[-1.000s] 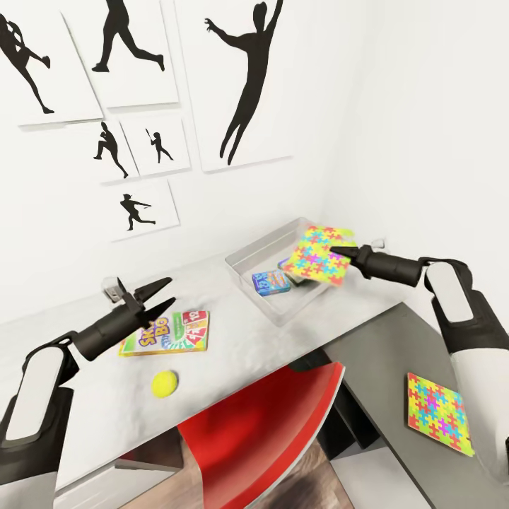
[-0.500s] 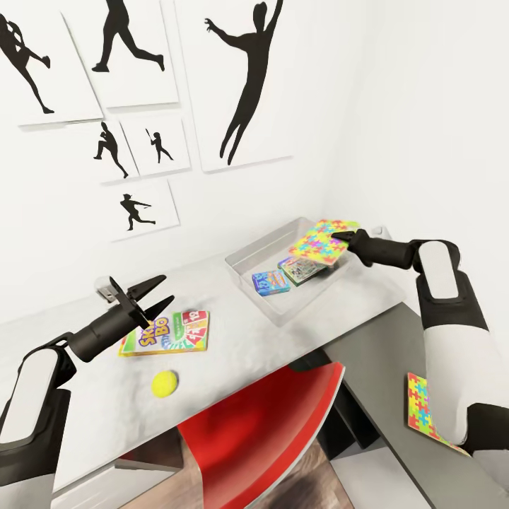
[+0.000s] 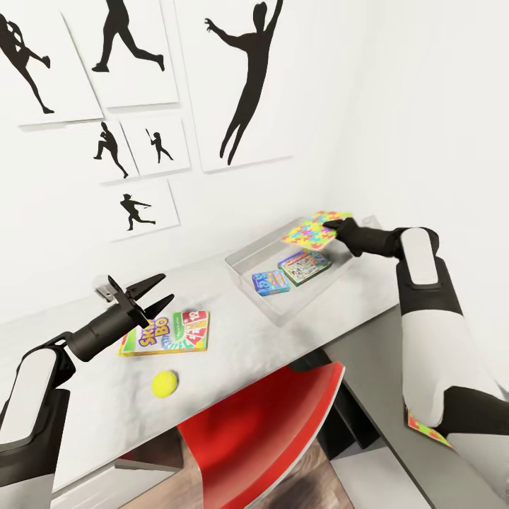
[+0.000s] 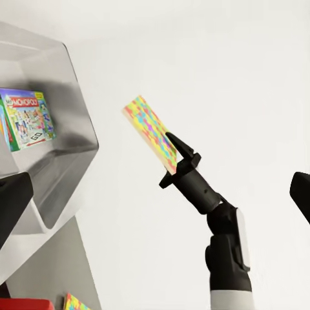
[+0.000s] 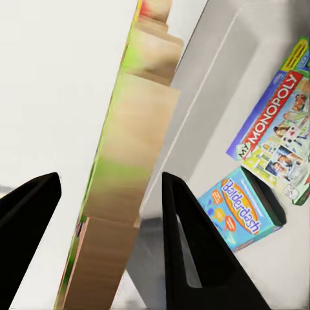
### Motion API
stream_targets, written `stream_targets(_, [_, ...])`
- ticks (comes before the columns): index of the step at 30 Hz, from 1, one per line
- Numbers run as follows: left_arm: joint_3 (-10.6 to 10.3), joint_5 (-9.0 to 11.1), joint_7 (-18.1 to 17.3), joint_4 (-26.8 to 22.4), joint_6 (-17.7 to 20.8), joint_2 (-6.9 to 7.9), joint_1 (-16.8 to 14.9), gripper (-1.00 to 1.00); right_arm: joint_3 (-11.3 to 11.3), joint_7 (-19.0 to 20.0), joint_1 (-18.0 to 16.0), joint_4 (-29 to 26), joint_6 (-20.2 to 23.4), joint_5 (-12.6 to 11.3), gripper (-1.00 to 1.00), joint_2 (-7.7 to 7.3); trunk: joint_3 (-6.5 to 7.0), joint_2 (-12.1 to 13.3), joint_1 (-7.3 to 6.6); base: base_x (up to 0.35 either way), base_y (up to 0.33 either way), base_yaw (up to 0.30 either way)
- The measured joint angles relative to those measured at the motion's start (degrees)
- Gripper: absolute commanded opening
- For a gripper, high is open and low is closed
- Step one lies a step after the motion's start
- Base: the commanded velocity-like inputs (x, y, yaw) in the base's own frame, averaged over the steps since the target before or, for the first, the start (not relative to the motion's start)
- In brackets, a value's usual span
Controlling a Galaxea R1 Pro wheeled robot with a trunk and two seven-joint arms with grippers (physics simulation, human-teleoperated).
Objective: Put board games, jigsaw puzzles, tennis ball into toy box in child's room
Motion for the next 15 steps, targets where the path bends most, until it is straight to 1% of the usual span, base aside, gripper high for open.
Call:
stream_targets(4, [0.0, 0.0, 0.0, 0.0, 0.0, 0.0, 0.0, 1.0, 0.1, -0.6, -0.3, 2.1, -0.4, 0.1, -1.0, 1.53, 0.0, 0.0, 0.0, 0.0, 0.0, 0.0])
stream_targets(7, [0.0, 0.0, -0.1, -0.1, 0.0, 0.0, 0.0, 1.0, 0.1, -0.8, -0.6, 3.9, -0.7, 0.2, -1.0, 2.1, 0.0, 0.0, 0.0, 0.0, 0.0, 0.0])
stream_targets(8, [0.0, 0.0, -0.1, -0.1, 0.0, 0.0, 0.0, 1.0, 0.0, -0.9, -1.2, 5.1, -1.1, 0.1, -1.0, 2.31, -0.01, 0.0, 0.0, 0.0, 0.0, 0.0])
stream_targets(11, [0.0, 0.0, -0.1, -0.1, 0.0, 0.0, 0.0, 1.0, 0.0, -1.4, -2.3, 7.5, -1.9, 0.2, -1.0, 2.47, -0.11, 0.0, 0.0, 0.0, 0.0, 0.0])
stream_targets(12, [0.0, 0.0, -0.1, -0.1, 0.0, 0.0, 0.0, 1.0, 0.0, -1.4, -2.3, 7.5, -1.9, 0.2, -1.0, 2.47, -0.16, 0.0, 0.0, 0.0, 0.0, 0.0])
stream_targets(15, [0.0, 0.0, -0.1, -0.1, 0.0, 0.0, 0.0, 1.0, -0.1, -1.8, -3.5, 10.4, -3.0, 0.2, -1.0, 2.54, -0.35, 0.0, 0.0, 0.0, 0.0, 0.0])
